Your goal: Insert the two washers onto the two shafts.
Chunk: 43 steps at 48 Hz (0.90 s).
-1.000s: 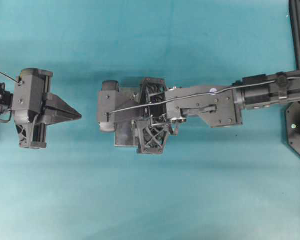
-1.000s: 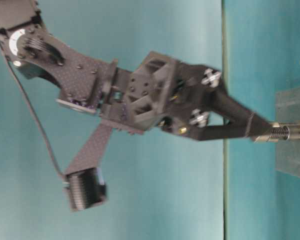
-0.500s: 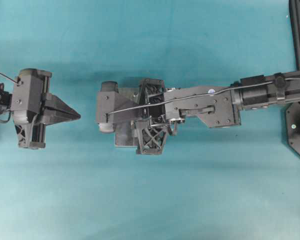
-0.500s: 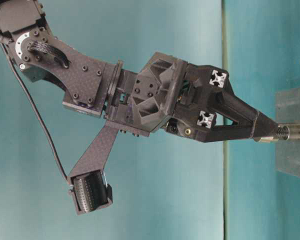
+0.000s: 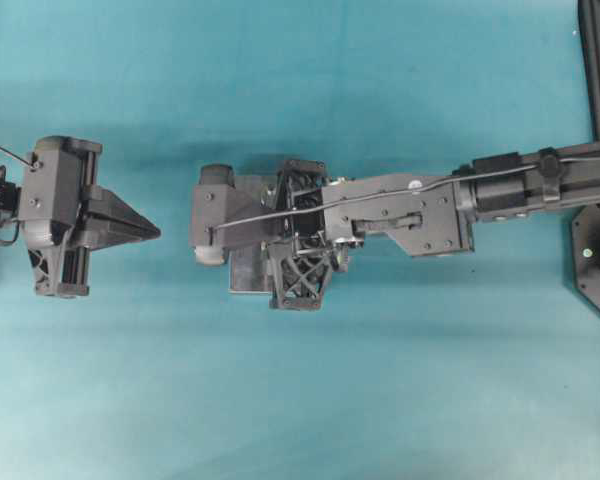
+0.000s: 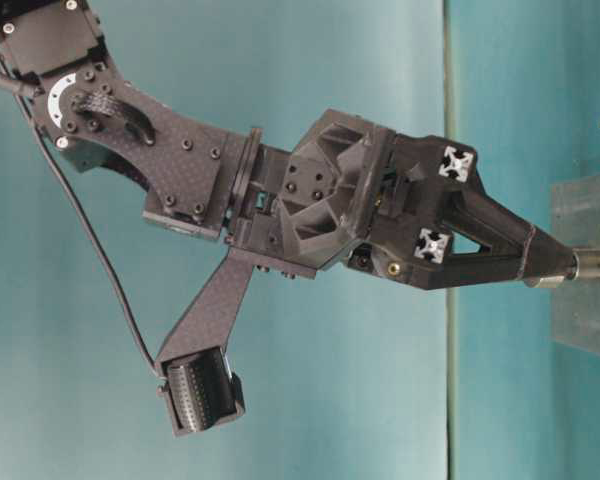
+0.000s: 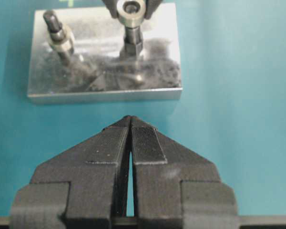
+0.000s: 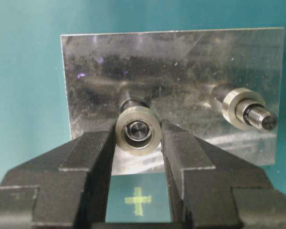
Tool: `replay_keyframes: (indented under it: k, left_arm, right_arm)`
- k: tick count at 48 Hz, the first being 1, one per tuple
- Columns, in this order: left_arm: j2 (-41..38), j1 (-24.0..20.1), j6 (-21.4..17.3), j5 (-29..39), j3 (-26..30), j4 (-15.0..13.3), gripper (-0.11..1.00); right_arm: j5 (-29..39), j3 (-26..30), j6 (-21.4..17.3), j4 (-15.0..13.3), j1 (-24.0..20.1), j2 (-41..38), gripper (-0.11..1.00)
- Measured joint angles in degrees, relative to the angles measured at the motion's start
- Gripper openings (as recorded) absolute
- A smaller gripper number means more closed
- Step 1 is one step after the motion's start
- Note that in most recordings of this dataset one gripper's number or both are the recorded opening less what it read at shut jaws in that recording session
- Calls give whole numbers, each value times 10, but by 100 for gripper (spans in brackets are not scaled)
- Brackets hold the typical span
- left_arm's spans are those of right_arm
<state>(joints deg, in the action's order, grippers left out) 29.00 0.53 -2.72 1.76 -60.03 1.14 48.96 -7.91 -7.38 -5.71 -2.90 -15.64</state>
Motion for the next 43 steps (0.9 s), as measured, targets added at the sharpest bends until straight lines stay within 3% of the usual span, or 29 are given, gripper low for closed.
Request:
replay_keyframes:
  k: [3, 12, 18, 29, 43]
  left_arm:
    - [0, -1, 0, 0, 0, 0, 0]
    - [0, -1, 0, 1, 0, 0, 0]
    - [0, -1, 0, 0, 0, -1, 0]
    - [0, -1, 0, 1, 0, 0, 0]
    - [4, 0, 0, 0, -4, -1, 0]
  right_arm:
    - [2, 1, 0, -1, 2, -1, 36]
    - [8, 4, 0, 2, 9, -15, 81]
    - [5, 10, 0, 17, 11, -22, 77]
    - [-17, 11, 1, 74, -1, -22, 77]
    - [-21, 11, 1, 72, 5, -22, 76]
